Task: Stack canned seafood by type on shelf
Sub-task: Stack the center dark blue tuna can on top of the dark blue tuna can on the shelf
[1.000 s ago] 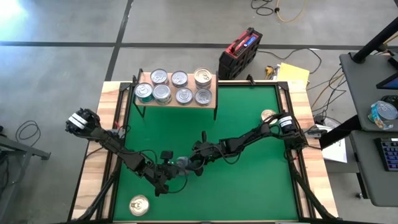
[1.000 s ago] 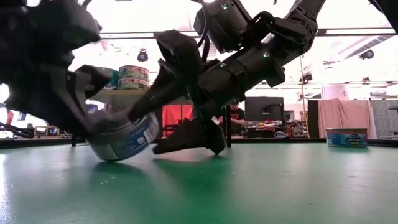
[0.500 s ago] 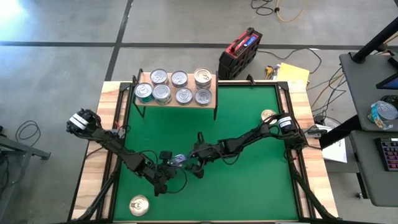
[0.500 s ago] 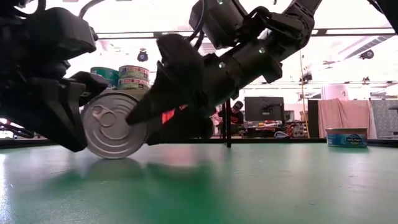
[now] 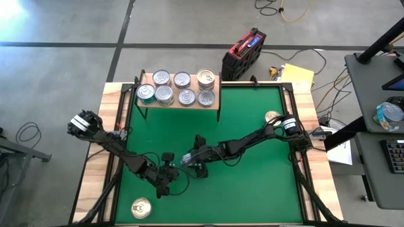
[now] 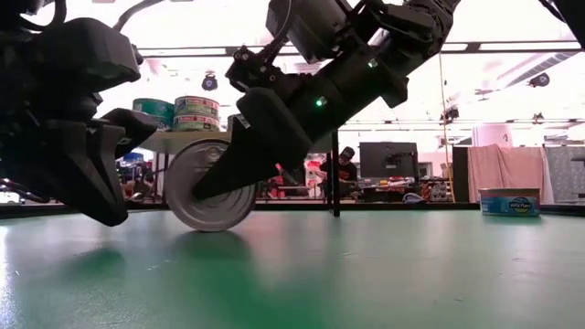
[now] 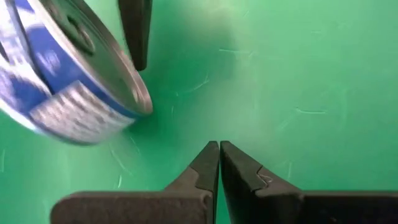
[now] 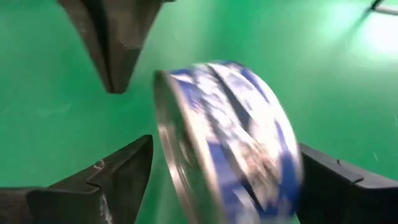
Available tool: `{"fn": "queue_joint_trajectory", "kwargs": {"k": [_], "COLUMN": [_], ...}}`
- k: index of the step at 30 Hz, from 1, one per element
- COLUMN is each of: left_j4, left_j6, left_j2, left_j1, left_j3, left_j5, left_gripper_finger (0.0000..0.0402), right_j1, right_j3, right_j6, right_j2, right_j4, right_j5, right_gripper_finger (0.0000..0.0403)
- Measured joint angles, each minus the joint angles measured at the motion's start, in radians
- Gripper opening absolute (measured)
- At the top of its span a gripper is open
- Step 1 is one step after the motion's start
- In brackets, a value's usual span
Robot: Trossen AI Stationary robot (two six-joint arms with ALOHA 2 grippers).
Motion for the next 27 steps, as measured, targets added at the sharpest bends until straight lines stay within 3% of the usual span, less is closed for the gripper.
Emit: {"fn": "queue_joint_trajectory", "kwargs": {"k": [6,14,22,27], "left_j4": [0.003,0.004,0.004,0.003], "left_j6": [-0.001,0.001,0.046,0.111], "left_j2": [0.000,0.000,-0.005,-0.014], "left_j1": [0.000,0.000,0.000,0.000], "left_j3": [-0.005,-0.005,0.006,0.022], "left_j5": [-0.007,-0.034,-0.079,-0.161], "left_gripper_finger": [0.0000,0.0000,0.0000,0.0000], "right_j1": [0.015,0.024,0.026,0.029], "right_j3": [0.000,-0.001,-0.013,-0.105], "right_j6": [-0.052,-0.031,0.066,0.131], "right_j2": [-0.001,-0.013,-0.110,-0.241], "right_j4": [-0.001,-0.007,-0.132,-0.145], "right_j5": [-0.002,-0.004,0.001,0.013], "right_gripper_finger": [0.0264,0.0122,0.0122,0.0122]}}
